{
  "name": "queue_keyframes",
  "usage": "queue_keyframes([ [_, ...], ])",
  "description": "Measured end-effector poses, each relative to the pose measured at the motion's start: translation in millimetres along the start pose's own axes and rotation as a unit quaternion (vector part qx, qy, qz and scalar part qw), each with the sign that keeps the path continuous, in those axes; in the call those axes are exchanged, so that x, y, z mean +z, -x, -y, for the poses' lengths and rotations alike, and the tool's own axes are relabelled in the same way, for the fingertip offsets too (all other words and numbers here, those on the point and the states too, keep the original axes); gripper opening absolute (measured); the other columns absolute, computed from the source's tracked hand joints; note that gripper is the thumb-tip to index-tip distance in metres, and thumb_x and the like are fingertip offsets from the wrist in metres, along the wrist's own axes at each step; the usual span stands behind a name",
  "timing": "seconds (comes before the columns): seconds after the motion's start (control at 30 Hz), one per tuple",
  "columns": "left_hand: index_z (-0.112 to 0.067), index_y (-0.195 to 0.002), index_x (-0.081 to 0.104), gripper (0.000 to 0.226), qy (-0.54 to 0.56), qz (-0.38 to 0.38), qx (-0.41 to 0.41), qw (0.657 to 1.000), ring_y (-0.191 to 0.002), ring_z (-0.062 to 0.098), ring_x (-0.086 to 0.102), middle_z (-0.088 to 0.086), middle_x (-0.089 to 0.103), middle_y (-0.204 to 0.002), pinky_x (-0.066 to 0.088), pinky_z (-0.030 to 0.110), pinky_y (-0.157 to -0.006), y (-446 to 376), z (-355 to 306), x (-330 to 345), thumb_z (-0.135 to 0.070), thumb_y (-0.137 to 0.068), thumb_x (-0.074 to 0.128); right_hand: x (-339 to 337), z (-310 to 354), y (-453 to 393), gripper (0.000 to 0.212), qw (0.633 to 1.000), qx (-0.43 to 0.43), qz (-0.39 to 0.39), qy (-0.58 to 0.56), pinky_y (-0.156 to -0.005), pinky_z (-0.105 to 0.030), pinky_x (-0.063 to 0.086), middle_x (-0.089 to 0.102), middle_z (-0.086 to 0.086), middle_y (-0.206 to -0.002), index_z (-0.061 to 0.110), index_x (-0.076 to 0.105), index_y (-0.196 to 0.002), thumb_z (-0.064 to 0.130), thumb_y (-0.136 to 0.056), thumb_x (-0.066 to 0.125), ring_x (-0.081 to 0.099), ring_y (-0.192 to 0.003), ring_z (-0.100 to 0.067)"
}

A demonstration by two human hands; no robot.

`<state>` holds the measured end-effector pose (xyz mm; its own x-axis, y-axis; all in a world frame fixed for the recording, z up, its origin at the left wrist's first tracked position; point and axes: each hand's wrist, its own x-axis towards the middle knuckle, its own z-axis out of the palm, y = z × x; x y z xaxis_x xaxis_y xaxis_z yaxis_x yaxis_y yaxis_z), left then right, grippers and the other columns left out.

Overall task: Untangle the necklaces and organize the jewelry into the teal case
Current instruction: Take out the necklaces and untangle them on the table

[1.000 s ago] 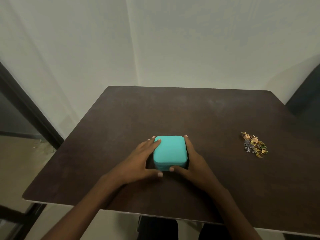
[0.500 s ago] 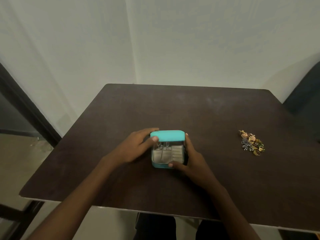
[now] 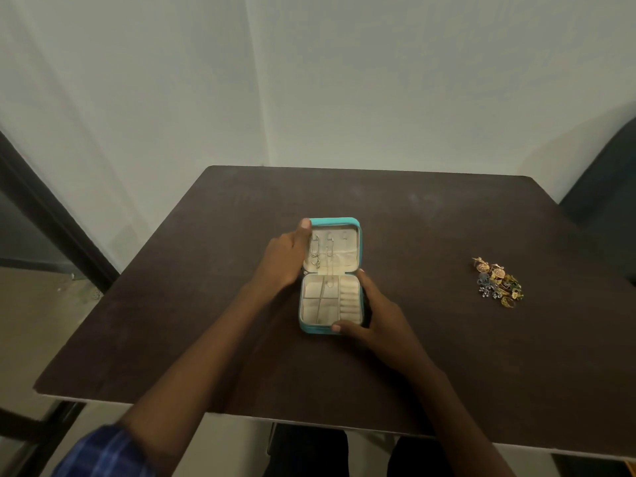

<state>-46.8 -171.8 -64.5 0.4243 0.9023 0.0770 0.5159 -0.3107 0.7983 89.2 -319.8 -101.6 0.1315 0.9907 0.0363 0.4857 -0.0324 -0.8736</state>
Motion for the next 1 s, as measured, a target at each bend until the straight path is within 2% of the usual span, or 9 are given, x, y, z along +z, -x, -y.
queue_keyframes([
  [0.1,-0.024,-0.082,0.061,0.057,-0.02,0.001,-0.013,1.0,-0.079,0.012,0.064,-0.002,0.066,-0.079,0.051,0.028,-0.072,-5.0,2.6,5.1,-0.053,-0.098,0.015,-0.5,2.1,2.0,0.079,1.0,-0.006,-0.002,0.003,-0.075,0.003,0.039,0.038,0.045,-0.108,0.061,0.019,-0.116,0.024,-0.075,0.076,0.04,-0.099,0.033],
  [0.27,-0.013,-0.102,0.061,0.06,-0.057,-0.033,-0.037,0.997,-0.085,0.02,0.066,0.006,0.069,-0.093,0.055,0.043,-0.079,0.5,13.1,20.7,-0.052,-0.098,0.016,0.0,2.2,2.4,0.08,1.0,-0.017,-0.006,0.006,-0.082,-0.002,0.04,0.035,0.042,-0.119,0.062,0.017,-0.118,0.028,-0.075,0.076,0.041,-0.105,0.026],
  [0.33,-0.018,-0.13,0.044,0.06,-0.04,-0.068,-0.057,0.995,-0.104,0.022,0.062,0.005,0.063,-0.117,0.052,0.047,-0.089,8.9,13.7,31.0,-0.058,-0.094,0.017,0.4,2.6,2.6,0.083,1.0,-0.02,-0.009,0.013,-0.085,-0.001,0.038,0.028,0.04,-0.123,0.059,0.013,-0.121,0.03,-0.075,0.075,0.038,-0.108,0.023],
  [0.4,-0.027,-0.147,0.014,0.06,-0.025,-0.094,-0.055,0.994,-0.113,0.022,0.057,0.002,0.054,-0.132,0.049,0.048,-0.093,20.1,12.0,41.6,-0.055,-0.095,0.021,0.4,2.3,2.7,0.081,0.999,-0.024,-0.011,0.018,-0.085,-0.001,0.037,0.026,0.041,-0.123,0.059,0.013,-0.12,0.029,-0.076,0.074,0.036,-0.11,0.021],
  [0.53,-0.043,-0.143,-0.018,0.063,-0.029,-0.139,0.011,0.99,-0.107,0.019,0.058,0.003,0.053,-0.129,0.051,0.045,-0.089,36.9,12.2,49.3,-0.04,-0.099,0.028,-1.8,6.3,0.5,0.059,1.0,-0.017,-0.012,-0.017,-0.081,-0.005,0.046,0.04,0.042,-0.111,0.058,0.025,-0.116,0.027,-0.086,0.064,0.047,-0.099,0.024],
  [0.63,-0.044,-0.142,-0.017,0.061,-0.07,-0.152,0.049,0.985,-0.113,0.018,0.054,0.004,0.051,-0.129,0.048,0.045,-0.092,40.5,11.7,46.5,-0.04,-0.098,0.025,1.4,10.4,-7.7,0.037,0.995,-0.023,-0.091,-0.021,-0.08,-0.014,0.051,0.055,0.029,-0.11,0.047,0.043,-0.119,0.031,-0.09,0.058,0.057,-0.098,0.012],
  [0.7,-0.041,-0.145,-0.012,0.06,-0.085,-0.142,0.066,0.984,-0.115,0.019,0.053,0.003,0.051,-0.13,0.047,0.045,-0.094,41.7,10.9,46.2,-0.044,-0.095,0.021,7.1,10.0,-19.6,0.032,0.973,-0.028,-0.213,0.082,-0.08,-0.024,0.051,0.061,0.008,-0.111,0.023,0.056,-0.121,0.031,-0.09,0.059,0.058,-0.099,-0.003],
  [0.77,-0.036,-0.148,-0.006,0.058,-0.096,-0.143,0.071,0.983,-0.116,0.021,0.052,0.005,0.051,-0.131,0.045,0.045,-0.095,40.9,11.3,46.1,-0.04,-0.097,0.022,12.5,14.2,-33.7,0.028,0.947,-0.04,-0.283,0.148,-0.075,-0.026,0.045,0.063,-0.001,-0.103,0.013,0.063,-0.111,0.03,-0.089,0.06,0.057,-0.094,-0.014],
  [1.0,-0.034,-0.148,0.01,0.058,-0.074,-0.15,0.042,0.985,-0.098,0.024,0.058,0.008,0.058,-0.111,0.049,0.044,-0.082,36.0,17.2,49.9,-0.02,-0.098,0.034,26.4,30.0,-71.6,0.031,0.916,0.048,-0.266,0.296,-0.076,-0.035,0.037,0.066,-0.002,-0.099,0.016,0.066,-0.095,0.044,-0.089,0.053,0.054,-0.093,-0.025],
])
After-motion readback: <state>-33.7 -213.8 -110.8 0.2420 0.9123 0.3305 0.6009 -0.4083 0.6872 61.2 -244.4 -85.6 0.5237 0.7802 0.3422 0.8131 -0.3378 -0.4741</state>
